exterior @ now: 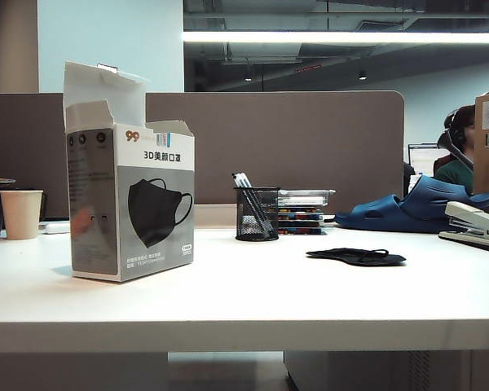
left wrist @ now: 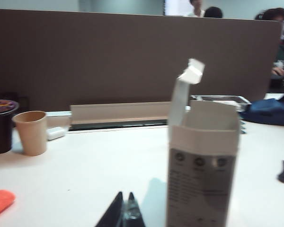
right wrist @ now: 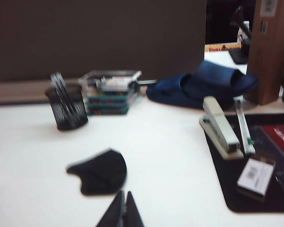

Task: Put the mask into the mask box.

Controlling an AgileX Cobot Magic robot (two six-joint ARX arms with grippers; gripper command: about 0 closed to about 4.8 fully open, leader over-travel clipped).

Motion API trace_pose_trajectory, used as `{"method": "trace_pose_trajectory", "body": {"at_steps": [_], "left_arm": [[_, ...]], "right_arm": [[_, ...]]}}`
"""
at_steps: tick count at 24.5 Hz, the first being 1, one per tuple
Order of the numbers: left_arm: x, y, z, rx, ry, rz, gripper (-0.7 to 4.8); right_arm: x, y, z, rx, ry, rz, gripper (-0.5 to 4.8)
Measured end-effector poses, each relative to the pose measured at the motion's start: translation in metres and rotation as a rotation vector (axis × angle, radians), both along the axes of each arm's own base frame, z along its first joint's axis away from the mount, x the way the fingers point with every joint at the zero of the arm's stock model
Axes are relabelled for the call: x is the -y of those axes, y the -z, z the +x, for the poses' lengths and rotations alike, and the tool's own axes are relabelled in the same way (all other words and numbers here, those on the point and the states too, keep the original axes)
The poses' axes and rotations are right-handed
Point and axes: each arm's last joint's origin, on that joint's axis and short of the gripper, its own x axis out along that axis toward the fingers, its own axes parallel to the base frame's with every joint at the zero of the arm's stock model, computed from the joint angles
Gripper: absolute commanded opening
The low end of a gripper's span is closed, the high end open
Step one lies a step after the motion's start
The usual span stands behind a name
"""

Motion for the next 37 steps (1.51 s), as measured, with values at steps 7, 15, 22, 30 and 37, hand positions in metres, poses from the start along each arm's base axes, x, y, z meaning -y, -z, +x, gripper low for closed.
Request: {"method": "trace_pose_trajectory", "body": {"at_steps": [7,15,22,30,37], "left_arm": [[0.003,-0.036,-0.020,-0.060,0.104,0.012,-0.06],[0.006,-0.081,-0.032,-0.065,0.200,0.079,-0.06],[0.007,-0.112,-0.011,-0.150,0.247,0.106,-0.06],[0.007,-0.125,0.027,-0.222,0.283,0.174,-0.06],[0.007,-0.113,0.058,-0.293,0.325,0.220,-0.06]], "right_arm": [[0.002,-0.044,-0.024,-0.030,-0.001,0.021,-0.09],[0.003,-0.103,-0.042,-0.073,0.000,0.019,-0.09],[-0.001,-0.145,-0.017,-0.194,-0.067,0.012,-0.09],[-0.009,-0.174,0.043,-0.363,-0.218,0.003,0.05],[-0.019,-0.162,0.116,-0.554,-0.326,-0.046,2.94]]}}
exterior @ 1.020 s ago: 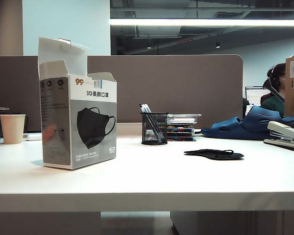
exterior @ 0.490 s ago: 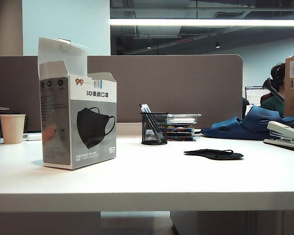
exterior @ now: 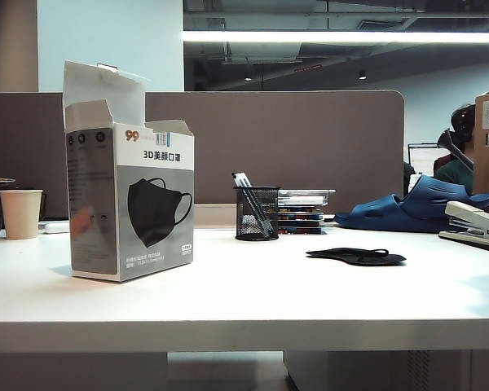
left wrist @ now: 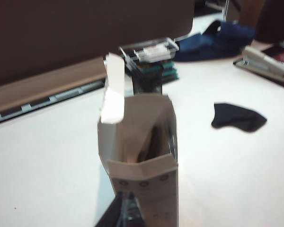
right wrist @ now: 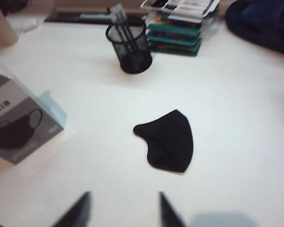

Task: Put the mask into the mask box.

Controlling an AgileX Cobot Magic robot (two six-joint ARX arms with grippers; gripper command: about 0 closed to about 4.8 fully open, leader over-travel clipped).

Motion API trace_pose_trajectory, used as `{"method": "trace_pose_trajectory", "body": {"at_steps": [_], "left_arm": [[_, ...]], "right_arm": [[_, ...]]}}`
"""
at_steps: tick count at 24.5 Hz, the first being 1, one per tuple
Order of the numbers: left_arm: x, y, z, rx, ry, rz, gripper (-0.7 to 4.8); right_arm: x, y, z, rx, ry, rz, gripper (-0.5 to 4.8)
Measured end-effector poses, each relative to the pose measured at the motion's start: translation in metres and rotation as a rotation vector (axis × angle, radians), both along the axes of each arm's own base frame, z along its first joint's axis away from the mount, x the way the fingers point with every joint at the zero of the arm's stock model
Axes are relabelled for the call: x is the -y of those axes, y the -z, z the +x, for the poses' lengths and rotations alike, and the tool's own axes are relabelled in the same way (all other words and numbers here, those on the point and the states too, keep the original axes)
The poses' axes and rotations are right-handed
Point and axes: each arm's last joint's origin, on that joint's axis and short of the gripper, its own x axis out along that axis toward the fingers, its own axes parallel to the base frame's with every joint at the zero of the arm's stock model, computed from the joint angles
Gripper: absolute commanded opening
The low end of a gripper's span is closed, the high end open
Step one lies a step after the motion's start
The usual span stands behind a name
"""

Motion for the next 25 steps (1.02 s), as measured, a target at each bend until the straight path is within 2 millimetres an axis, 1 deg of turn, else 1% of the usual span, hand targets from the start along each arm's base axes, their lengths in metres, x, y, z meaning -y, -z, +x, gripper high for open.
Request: {"method": "trace_pose_trajectory", "body": {"at_steps": [1,2,3,4,6,9,11,12,16,20,23,25], "left_arm": [[0.000,0.003,0.005,-0.019,0.004,0.007,-0.06],[0.000,0.005,0.008,-0.031,0.004,0.008,-0.06],[0.000,0.007,0.013,-0.046,0.004,0.009,-0.06],[0.000,0.009,0.016,-0.056,0.004,0.010,-0.06],[0.000,0.009,0.021,-0.050,0.005,0.010,-0.06],[0.000,0.009,0.026,-0.027,0.005,0.010,-0.06],[0.000,0.009,0.030,-0.021,0.008,0.010,-0.06],[0.000,0.010,0.034,-0.020,0.011,0.009,-0.06],[0.001,0.019,0.044,-0.062,0.032,0.027,-0.06],[0.003,0.025,0.053,-0.077,0.053,0.037,-0.06],[0.002,0.030,0.061,-0.091,0.052,0.037,-0.06],[0.002,0.032,0.064,-0.104,0.052,0.037,-0.06]], "right_arm": [[-0.004,0.007,0.016,-0.038,-0.032,-0.018,3.39],[-0.006,0.011,0.023,-0.060,-0.042,-0.023,4.16],[-0.007,0.018,0.037,-0.099,-0.047,-0.028,4.62],[-0.010,0.023,0.047,-0.120,-0.050,-0.032,4.79],[-0.019,0.042,0.073,-0.185,-0.088,-0.058,4.79],[-0.025,0.058,0.095,-0.215,-0.107,-0.080,4.79],[-0.032,0.069,0.108,-0.231,-0.111,-0.100,4.79],[-0.039,0.079,0.121,-0.234,-0.118,-0.122,4.79],[-0.046,0.106,0.153,-0.262,-0.110,-0.161,4.79],[-0.051,0.128,0.179,-0.286,-0.118,-0.194,4.79],[-0.054,0.142,0.192,-0.284,-0.126,-0.202,4.79],[-0.055,0.156,0.198,-0.295,-0.122,-0.208,4.79]]}}
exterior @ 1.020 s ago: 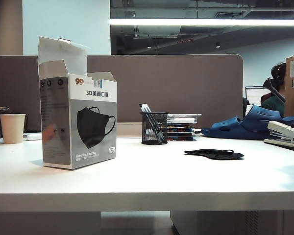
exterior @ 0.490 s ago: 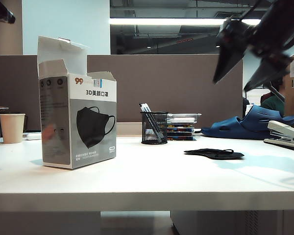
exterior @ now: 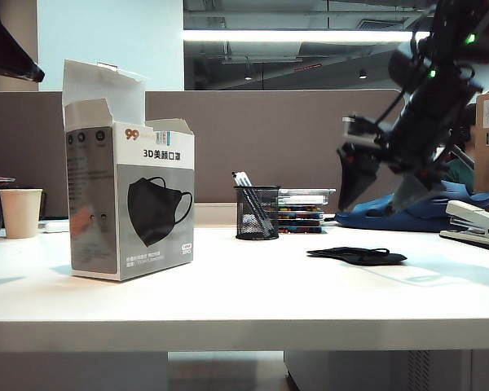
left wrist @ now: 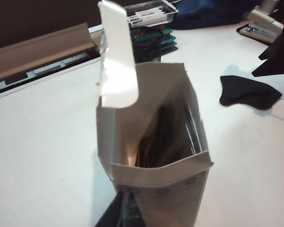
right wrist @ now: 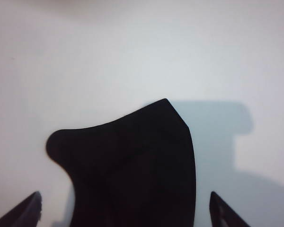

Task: Put the mask into the mask box.

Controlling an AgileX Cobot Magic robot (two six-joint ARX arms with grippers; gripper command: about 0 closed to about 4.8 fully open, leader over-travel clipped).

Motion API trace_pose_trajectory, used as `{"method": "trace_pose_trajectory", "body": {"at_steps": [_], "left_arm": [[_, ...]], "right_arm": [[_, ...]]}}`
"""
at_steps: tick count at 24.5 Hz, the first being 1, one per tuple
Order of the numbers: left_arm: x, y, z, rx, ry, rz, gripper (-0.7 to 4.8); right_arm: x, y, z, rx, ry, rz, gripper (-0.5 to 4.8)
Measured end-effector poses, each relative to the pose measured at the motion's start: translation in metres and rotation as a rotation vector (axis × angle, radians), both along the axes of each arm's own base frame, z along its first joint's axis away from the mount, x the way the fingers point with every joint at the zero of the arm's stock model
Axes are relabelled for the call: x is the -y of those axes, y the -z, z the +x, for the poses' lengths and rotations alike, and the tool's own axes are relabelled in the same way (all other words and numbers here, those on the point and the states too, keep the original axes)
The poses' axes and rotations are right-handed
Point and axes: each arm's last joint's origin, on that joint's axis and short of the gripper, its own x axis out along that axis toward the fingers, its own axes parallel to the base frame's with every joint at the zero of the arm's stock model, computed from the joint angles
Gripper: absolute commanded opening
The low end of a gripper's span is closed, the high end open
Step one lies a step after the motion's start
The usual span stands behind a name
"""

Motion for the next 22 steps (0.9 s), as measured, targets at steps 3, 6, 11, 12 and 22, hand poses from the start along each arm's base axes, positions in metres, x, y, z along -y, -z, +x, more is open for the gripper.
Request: {"method": "trace_pose_trajectory", "body": {"at_steps": [3,6,11,12,22], "left_arm": [[0.000,0.000,0.001,0.006,0.000,0.000,-0.06],[0.000,-0.001,0.001,0.011,0.000,0.000,-0.06],[0.000,-0.001,0.001,0.012,0.000,0.000,-0.06],[0.000,-0.001,0.002,0.013,0.000,0.000,-0.06],[0.000,0.002,0.006,0.012,0.001,0.000,-0.05]], "right_arm": [[-0.001,0.017,0.006,-0.021,0.006,-0.020,4.79],[-0.001,0.030,0.010,-0.039,0.003,-0.029,4.79],[-0.004,0.039,0.017,-0.046,-0.001,-0.031,4.79],[-0.006,0.040,0.018,-0.046,-0.004,-0.032,4.79],[-0.022,0.050,0.023,-0.015,-0.015,-0.084,4.09]]}}
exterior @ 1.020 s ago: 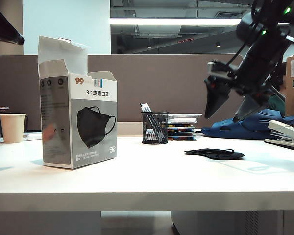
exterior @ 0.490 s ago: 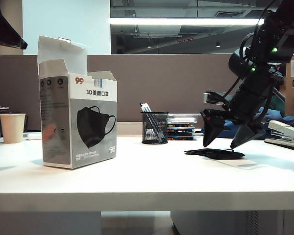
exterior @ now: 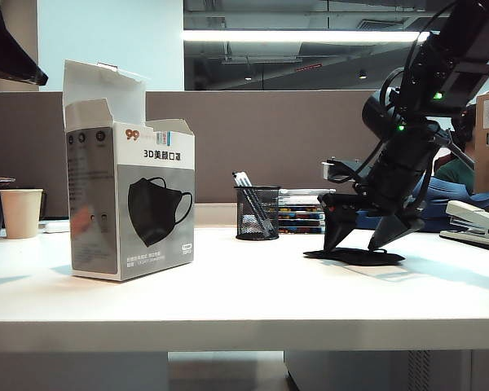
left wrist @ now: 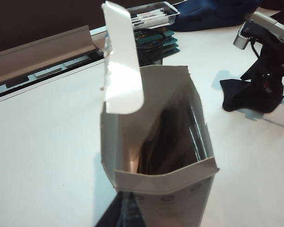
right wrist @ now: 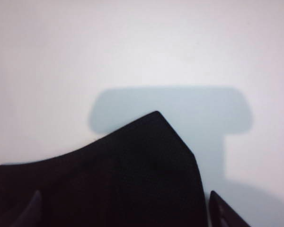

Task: Put the mask into the mask box.

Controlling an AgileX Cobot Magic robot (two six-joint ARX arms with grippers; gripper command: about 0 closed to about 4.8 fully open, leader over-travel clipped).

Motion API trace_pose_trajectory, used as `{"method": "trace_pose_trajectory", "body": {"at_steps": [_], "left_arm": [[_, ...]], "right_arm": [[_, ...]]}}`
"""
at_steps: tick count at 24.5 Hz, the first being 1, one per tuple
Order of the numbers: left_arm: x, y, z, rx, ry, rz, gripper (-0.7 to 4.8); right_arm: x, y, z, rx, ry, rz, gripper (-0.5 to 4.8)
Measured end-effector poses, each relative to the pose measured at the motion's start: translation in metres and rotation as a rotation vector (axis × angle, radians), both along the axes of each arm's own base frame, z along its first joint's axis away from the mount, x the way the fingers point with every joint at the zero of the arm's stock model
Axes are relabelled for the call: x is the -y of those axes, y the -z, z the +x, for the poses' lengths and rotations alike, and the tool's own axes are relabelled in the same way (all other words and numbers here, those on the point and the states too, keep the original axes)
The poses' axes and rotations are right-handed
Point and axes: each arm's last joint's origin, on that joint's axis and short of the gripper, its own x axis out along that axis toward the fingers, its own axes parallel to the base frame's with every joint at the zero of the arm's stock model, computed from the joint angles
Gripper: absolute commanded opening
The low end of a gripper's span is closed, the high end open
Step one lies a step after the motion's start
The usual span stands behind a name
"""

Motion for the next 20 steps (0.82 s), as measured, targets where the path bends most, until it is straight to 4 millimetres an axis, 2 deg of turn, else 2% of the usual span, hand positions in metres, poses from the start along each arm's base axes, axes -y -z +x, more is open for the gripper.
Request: {"method": "trace_pose_trajectory", "body": {"at_steps": [1,2,3,5,7,20], "left_arm": [[0.0000,0.0000,0.0000,0.000,0.000,0.000,0.00],[0.0000,0.0000,0.0000,0.000,0.000,0.000,0.15],[0.0000,0.0000,0.0000,0.000,0.000,0.000,0.67],[-0.0001,-0.0001,0.0000,0.001,-0.001,0.000,1.19],[0.0000,-0.0002,0.0001,0.003,0.001,0.002,1.31],[0.0004,-0.0008,-0.0001,0.009,0.020,-0.006,1.30]], "right_arm": [[-0.0012,0.0003,-0.0003,0.000,0.002,-0.008,3.36],[-0.0019,0.0006,-0.0004,0.002,0.008,-0.020,2.84],[-0.0013,0.0008,-0.0001,0.004,0.012,-0.024,1.96],[0.0011,0.0011,0.0006,0.004,0.020,-0.025,0.97],[0.0009,0.0011,0.0004,0.002,0.017,-0.022,0.00],[-0.0011,-0.0005,-0.0005,-0.008,0.006,-0.010,-0.08]]}}
